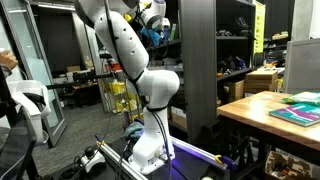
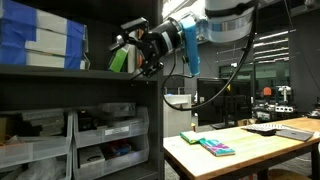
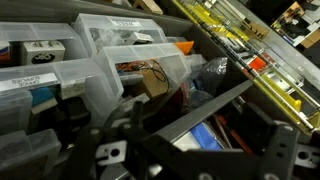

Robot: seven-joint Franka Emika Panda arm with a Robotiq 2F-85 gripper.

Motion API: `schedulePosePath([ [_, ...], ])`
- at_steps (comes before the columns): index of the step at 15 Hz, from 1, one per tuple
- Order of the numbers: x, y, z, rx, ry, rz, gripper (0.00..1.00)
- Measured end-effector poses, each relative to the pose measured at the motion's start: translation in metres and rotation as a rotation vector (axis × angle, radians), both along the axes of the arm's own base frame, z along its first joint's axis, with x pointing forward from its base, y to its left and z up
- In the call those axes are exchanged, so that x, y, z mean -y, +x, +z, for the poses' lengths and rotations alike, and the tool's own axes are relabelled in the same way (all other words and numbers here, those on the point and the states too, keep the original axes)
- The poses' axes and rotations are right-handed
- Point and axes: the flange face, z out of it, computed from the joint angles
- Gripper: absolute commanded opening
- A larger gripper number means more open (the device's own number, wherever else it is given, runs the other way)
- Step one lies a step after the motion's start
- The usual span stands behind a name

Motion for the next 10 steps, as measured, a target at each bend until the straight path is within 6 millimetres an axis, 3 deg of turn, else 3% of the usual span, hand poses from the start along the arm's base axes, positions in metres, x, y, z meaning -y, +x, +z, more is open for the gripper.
schedulePosePath([
  [4, -0.024, 0.030, -0.024, 0.008, 0.017, -0.109, 1.00],
  [7, -0.030, 0.050, -0.028, 0.022, 0.012, -0.159, 1.00],
  [10, -0.031, 0.054, -0.026, 0.023, 0.016, -0.162, 1.00],
])
